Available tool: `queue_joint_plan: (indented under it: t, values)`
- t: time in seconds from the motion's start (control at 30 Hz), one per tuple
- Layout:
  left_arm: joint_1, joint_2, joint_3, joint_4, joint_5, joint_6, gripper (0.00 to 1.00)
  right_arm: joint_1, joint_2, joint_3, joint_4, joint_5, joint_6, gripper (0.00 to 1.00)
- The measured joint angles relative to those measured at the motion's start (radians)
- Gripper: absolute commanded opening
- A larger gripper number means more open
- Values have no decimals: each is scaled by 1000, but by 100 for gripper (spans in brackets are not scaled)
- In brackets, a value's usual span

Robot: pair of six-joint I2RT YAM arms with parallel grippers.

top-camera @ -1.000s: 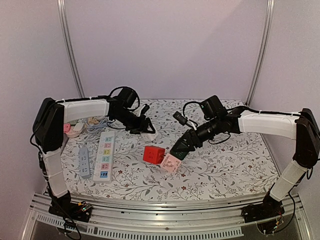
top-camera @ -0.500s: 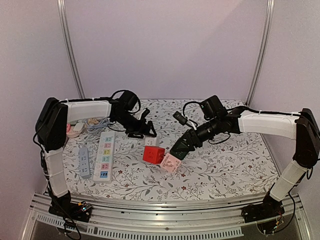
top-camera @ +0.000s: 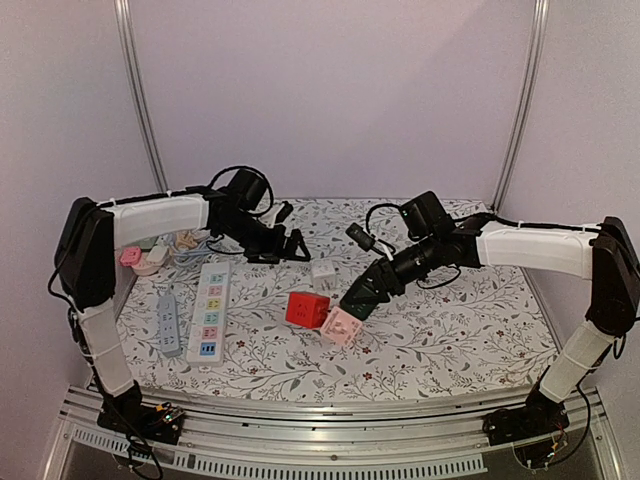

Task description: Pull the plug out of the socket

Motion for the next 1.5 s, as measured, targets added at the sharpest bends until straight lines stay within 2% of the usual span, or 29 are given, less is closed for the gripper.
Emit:
queue_joint_plan:
  t: [0.17, 0.3, 0.43, 0.7, 0.9, 1.17, 1.5]
  values:
    - [25, -148, -47, 24, -8, 15, 99, 0, -8, -10, 11, 1, 1, 26]
    - [41, -263, -67, 55, 38, 50, 100, 0, -24, -21, 15, 3, 3, 26]
    - [36, -362, -108, 89, 159, 97, 100, 0, -50, -31, 20, 7, 3, 26]
    - [6, -524, -288, 110, 419, 209, 99, 0, -112, -50, 39, 15, 13, 26]
    - [-11, -521, -298, 95, 472, 245, 100, 0, -138, -60, 70, 2, 31, 26]
    - [-29, -435, -294, 71, 466, 247, 100, 0, -149, -75, 101, -31, 56, 26]
    - [-85, -404, -288, 63, 502, 248, 100, 0, -203, -88, 142, -58, 79, 26]
